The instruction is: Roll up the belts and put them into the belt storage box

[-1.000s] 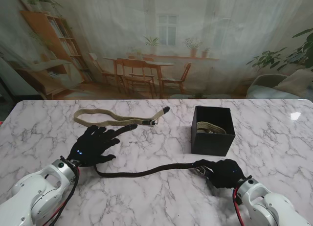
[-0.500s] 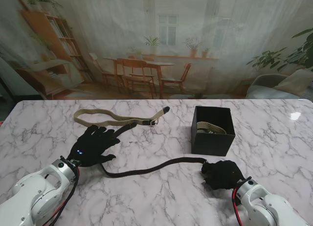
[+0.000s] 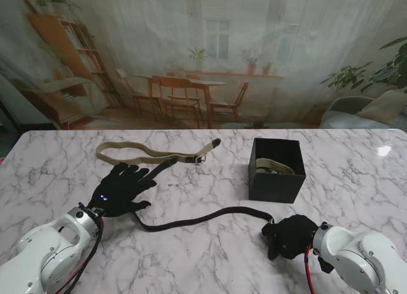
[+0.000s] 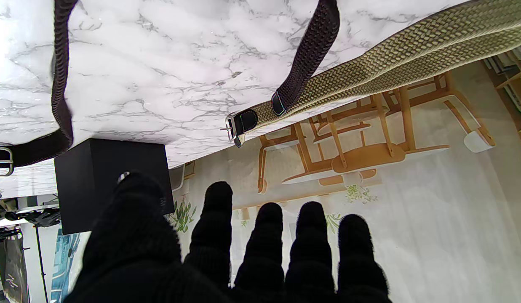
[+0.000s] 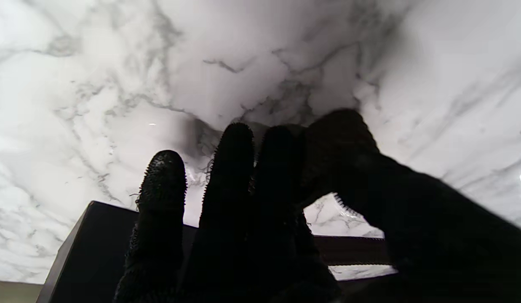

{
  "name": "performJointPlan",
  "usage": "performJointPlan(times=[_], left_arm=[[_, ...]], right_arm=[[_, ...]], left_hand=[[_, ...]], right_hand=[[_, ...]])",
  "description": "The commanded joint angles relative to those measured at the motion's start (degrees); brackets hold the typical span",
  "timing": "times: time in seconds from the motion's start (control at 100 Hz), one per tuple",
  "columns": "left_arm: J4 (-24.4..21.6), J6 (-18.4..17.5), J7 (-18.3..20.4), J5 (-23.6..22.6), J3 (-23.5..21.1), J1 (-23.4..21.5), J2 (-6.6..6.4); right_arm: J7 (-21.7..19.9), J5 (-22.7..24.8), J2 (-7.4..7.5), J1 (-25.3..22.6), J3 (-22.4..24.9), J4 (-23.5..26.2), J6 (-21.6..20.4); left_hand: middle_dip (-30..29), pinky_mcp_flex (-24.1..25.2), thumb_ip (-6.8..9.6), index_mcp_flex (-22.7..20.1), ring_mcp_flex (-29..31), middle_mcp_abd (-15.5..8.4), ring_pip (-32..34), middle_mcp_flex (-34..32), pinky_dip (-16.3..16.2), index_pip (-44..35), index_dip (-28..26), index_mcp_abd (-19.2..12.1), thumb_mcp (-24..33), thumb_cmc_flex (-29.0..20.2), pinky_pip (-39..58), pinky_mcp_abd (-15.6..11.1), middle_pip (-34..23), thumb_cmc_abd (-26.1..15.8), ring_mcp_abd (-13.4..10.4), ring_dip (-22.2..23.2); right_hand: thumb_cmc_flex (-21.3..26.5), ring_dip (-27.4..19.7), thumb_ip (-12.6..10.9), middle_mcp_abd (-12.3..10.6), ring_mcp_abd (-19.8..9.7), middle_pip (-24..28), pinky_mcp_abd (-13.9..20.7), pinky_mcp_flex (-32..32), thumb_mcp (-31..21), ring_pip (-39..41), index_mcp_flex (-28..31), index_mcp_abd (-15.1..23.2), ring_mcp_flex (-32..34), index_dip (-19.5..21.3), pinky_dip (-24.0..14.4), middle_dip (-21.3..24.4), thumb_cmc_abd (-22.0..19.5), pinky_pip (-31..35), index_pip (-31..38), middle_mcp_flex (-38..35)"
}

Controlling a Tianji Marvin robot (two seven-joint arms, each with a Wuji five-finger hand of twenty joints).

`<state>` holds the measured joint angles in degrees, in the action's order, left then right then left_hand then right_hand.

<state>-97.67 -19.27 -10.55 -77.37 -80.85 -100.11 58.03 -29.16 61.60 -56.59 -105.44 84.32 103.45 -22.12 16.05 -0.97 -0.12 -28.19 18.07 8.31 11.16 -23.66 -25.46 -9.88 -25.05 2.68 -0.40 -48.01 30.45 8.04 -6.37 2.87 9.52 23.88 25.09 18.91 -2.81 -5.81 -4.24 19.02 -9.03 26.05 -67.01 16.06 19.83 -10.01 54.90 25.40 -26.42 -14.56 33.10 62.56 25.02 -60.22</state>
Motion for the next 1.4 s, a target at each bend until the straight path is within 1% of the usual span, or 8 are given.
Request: performJointPlan(times=[0.0, 0.18, 0.33, 0.5, 0.67, 1.07, 1.22, 1.39], left_arm=[[0.1, -0.16, 0.6, 0.13, 0.06, -0.1, 0.04], [0.06, -0.1, 0.84, 0.16, 0.11, -0.07, 0.03], [0.08, -0.11, 1.04, 0.19, 0.23, 0.03, 0.02], [0.1, -0.13, 1.07, 0.19, 0.3, 0.07, 0.02], [0.23, -0.09, 0.61, 0.22, 0.31, 0.09, 0.04], [0.37, -0.19, 0.31, 0.22, 0.41, 0.22, 0.04], [0.33, -0.24, 0.43, 0.23, 0.41, 0.22, 0.03], [0.39, -0.35, 0.33, 0.23, 0.44, 0.27, 0.02]], right_arm=[[0.45, 0.97, 0.22, -0.09, -0.46, -0.54, 0.11], [4.19, 6.12, -0.04, -0.06, -1.43, -1.53, 1.13], [12.53, 7.93, -0.5, 0.22, -2.66, -4.44, 1.72], [14.88, 5.15, -0.78, 0.33, -3.45, -5.81, 2.18], [15.96, 5.04, -0.89, 0.2, -3.98, -6.06, 2.88], [20.89, 5.25, -1.24, 0.85, -5.42, -7.97, 4.13], [20.73, 3.23, -1.42, 1.28, -6.06, -8.74, 5.34], [26.02, 3.51, -1.8, 1.91, -7.37, -10.61, 6.73]], left_hand=[[0.81, 0.88, -0.84, -0.04, 0.73, 0.89, -0.81, -1.39, -0.32, 0.29, -0.21, 1.63, -1.23, -2.18, -1.16, 1.74, -0.03, -2.44, 0.85, 0.08], [0.82, 0.88, -0.84, -0.14, 0.77, 0.93, -0.79, -1.44, -0.29, 0.24, -0.22, 1.69, -1.21, -2.29, -1.14, 1.79, -0.05, -2.47, 0.89, 0.09], [0.8, 0.92, -0.84, -0.12, 0.68, 0.99, -0.81, -1.29, -0.27, 0.23, -0.23, 1.68, -1.22, -2.25, -1.1, 1.76, 0.0, -2.5, 0.88, 0.08], [0.75, 0.92, -0.83, -0.08, 0.48, 1.02, -0.84, -0.82, -0.27, 0.23, -0.23, 1.67, -1.18, -2.23, -1.04, 1.7, 0.14, -2.56, 0.85, 0.08], [0.67, 0.96, -0.83, -0.1, 0.25, 1.2, -0.83, 0.11, -0.27, 0.19, -0.26, 1.76, -1.18, -2.22, -0.97, 1.64, 0.35, -2.61, 0.87, 0.1], [0.62, 1.09, -0.85, -0.15, 0.07, 1.25, -0.8, 0.61, -0.26, 0.13, -0.33, 1.75, -1.21, -2.07, -0.95, 1.6, 0.4, -2.67, 0.78, 0.13], [0.61, 1.14, -0.86, -0.17, 0.09, 1.22, -0.81, 0.58, -0.24, 0.13, -0.34, 1.7, -1.25, -2.01, -0.99, 1.6, 0.4, -2.63, 0.81, 0.13], [0.61, 1.15, -0.87, -0.2, 0.07, 1.19, -0.83, 0.6, -0.23, 0.11, -0.36, 1.72, -1.24, -1.9, -1.03, 1.64, 0.41, -2.66, 0.73, 0.12]], right_hand=[[3.33, -2.01, -2.4, -1.53, -1.79, -2.49, 2.56, -0.57, -5.73, -3.12, -1.95, -3.0, -1.96, 2.08, 0.67, 1.75, 3.2, -0.95, -0.87, 3.09], [12.96, -3.12, 0.28, -3.74, -4.52, -0.94, 7.72, 3.58, -6.65, -1.65, -0.65, -1.72, 0.47, 5.19, 1.22, 2.64, 4.97, 0.99, -0.11, 1.78], [11.54, 1.4, 14.14, 0.6, 1.24, -0.67, 4.1, 6.54, 7.1, 3.43, 13.08, 6.85, 6.67, 7.59, 1.74, -0.47, 2.31, 4.18, 11.11, -6.23], [7.2, 7.99, 14.88, 8.08, 8.86, 4.75, -4.47, 3.46, 10.51, 7.12, 14.48, 14.33, 5.14, 3.11, -0.76, -4.29, -0.27, 4.21, 18.94, -1.91], [6.57, 11.11, 16.47, 13.56, 9.13, 5.44, -11.14, 1.29, 14.44, 7.41, 15.71, 21.78, -1.49, 3.21, -4.73, -10.5, 0.56, 4.65, 30.48, 17.14], [3.34, -3.31, 16.03, 23.86, 15.0, -6.14, -20.04, -7.12, 10.96, -5.29, 26.12, 21.25, -19.74, -3.83, 1.58, 5.29, 3.55, -6.79, 43.64, 38.66], [5.3, -5.2, 16.12, 22.64, 17.2, -5.47, -20.41, -5.22, 10.85, -4.9, 25.66, 19.69, -17.51, -4.17, 4.44, 5.08, 3.18, -6.65, 45.06, 34.32], [9.89, -0.04, 17.06, 13.77, 10.91, 6.89, -16.54, 6.1, 12.52, 3.36, 20.65, 17.87, -0.8, -5.87, 3.31, -0.74, 1.14, 3.0, 45.05, 14.01]])
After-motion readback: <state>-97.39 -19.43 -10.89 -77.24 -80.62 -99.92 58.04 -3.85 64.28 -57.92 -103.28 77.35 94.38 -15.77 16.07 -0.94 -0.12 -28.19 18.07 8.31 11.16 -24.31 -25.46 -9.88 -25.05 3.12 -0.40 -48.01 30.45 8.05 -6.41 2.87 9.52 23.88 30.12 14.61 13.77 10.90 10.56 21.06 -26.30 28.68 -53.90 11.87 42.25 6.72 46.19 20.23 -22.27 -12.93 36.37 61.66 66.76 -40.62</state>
